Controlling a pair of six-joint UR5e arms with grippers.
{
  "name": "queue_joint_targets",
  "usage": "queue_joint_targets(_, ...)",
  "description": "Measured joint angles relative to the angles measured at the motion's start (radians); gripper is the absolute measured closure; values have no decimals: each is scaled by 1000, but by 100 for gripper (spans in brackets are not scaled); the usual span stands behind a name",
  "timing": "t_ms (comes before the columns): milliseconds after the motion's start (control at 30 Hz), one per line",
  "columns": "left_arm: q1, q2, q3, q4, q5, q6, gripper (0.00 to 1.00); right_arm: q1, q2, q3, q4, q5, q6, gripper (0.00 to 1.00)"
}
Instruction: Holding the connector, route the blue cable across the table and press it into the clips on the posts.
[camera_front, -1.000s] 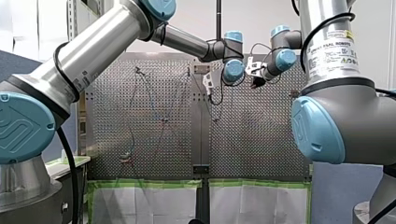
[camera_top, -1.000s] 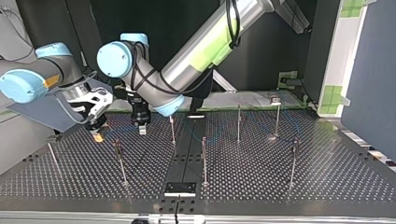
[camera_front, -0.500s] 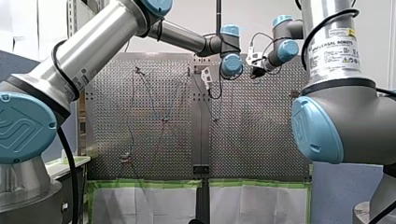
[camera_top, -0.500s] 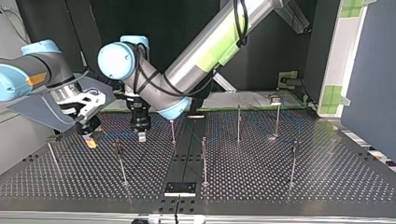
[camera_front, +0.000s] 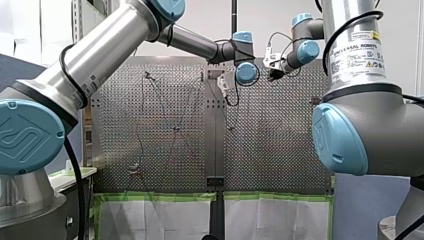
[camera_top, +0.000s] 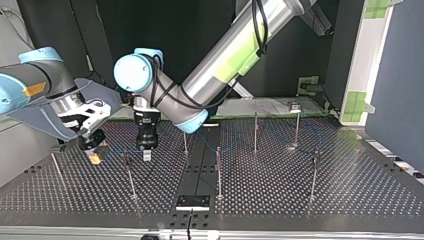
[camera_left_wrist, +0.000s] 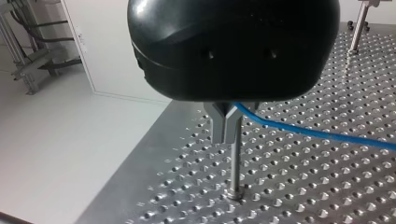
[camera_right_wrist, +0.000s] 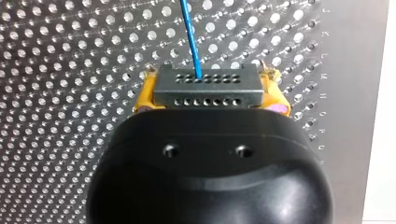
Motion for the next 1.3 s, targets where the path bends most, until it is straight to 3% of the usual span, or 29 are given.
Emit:
queue_joint_targets(500,52,-27,0,104,130,-3,100,-5,12,-18,-3,0,-2,100)
queue_joint_targets(900,89,-68,0,122,225,-5,100,-6,36,-47,-7,0,-5,100)
queue_joint_targets(967,90,-69,0,116,228,-6,83,-6,38,-48,-7,0,-5,100)
queue_joint_targets(1000,91,-69,0,110,228,-6,83,-6,38,-48,-7,0,-6,100)
queue_joint_targets(1067,89,-70,0,98,226,-5,49,-6,39,-48,-7,0,-6,100)
queue_joint_targets(1100,87,-70,0,90,221,-5,49,-6,39,-48,-7,0,-7,100)
queue_joint_targets(1133,86,-70,0,83,216,-5,33,-6,39,-48,-7,-1,-8,100)
queue_joint_targets(1167,85,-69,0,75,209,-5,7,-6,39,-48,-7,-1,-8,100)
queue_joint_targets(1200,82,-69,0,66,201,-5,7,-6,39,-48,-7,-2,-9,100)
queue_joint_targets(1233,81,-69,0,60,196,-5,0,-6,40,-48,-7,-2,-9,100)
queue_joint_targets(1300,77,-69,0,48,187,-6,0,-6,40,-48,-7,-3,-10,100)
